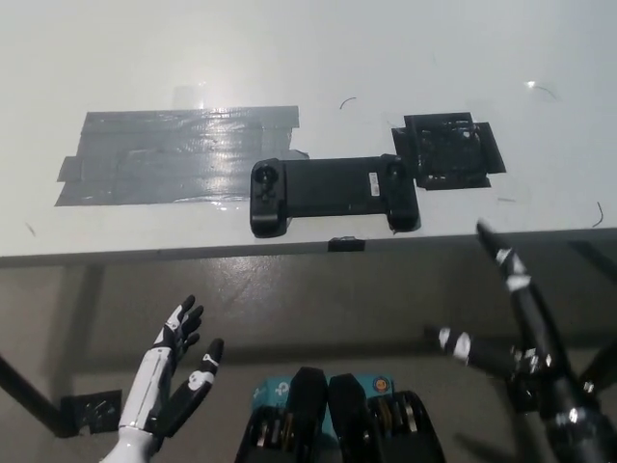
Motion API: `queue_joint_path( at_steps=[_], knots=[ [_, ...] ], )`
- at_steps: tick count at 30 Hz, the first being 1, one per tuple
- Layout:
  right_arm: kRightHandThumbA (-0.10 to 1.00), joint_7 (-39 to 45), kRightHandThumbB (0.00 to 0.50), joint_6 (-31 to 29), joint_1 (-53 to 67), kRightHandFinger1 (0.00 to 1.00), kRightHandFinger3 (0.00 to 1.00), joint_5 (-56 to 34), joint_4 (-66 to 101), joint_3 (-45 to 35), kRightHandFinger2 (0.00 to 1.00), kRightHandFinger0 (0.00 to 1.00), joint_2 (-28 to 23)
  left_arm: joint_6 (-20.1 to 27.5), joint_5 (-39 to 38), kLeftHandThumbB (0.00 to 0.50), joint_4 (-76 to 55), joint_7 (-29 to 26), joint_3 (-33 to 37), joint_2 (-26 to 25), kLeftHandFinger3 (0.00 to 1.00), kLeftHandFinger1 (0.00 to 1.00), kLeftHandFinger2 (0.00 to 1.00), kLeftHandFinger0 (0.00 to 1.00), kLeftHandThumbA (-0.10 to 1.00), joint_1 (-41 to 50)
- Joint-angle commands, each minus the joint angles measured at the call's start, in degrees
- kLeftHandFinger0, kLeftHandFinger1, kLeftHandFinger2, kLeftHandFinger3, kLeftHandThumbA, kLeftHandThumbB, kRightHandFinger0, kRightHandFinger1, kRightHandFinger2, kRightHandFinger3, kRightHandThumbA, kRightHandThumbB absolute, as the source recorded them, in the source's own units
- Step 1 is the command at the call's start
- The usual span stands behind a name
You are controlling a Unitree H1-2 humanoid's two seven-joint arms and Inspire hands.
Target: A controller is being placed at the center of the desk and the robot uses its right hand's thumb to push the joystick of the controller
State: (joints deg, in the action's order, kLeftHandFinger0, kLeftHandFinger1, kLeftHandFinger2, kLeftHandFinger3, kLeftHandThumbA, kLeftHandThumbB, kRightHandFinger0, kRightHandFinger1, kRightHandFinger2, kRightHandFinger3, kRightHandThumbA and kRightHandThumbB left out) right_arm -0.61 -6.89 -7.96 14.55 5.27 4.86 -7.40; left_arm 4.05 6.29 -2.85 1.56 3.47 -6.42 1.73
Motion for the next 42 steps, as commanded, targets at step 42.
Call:
queue_joint_path(
  at_steps=[42],
  knots=[
    [0.96, -8.6, 0.311, 8.0, -44.8, 1.0, 1.0, -3.2, -53.4, -7.0, 1.0, 1.0, 3.1, 1.2, 3.5, 0.048, -3.0, 0.6, 2.6, -0.3, 1.0, 1.0, 1.0, 1.0, 0.39, -0.8]
  ],
)
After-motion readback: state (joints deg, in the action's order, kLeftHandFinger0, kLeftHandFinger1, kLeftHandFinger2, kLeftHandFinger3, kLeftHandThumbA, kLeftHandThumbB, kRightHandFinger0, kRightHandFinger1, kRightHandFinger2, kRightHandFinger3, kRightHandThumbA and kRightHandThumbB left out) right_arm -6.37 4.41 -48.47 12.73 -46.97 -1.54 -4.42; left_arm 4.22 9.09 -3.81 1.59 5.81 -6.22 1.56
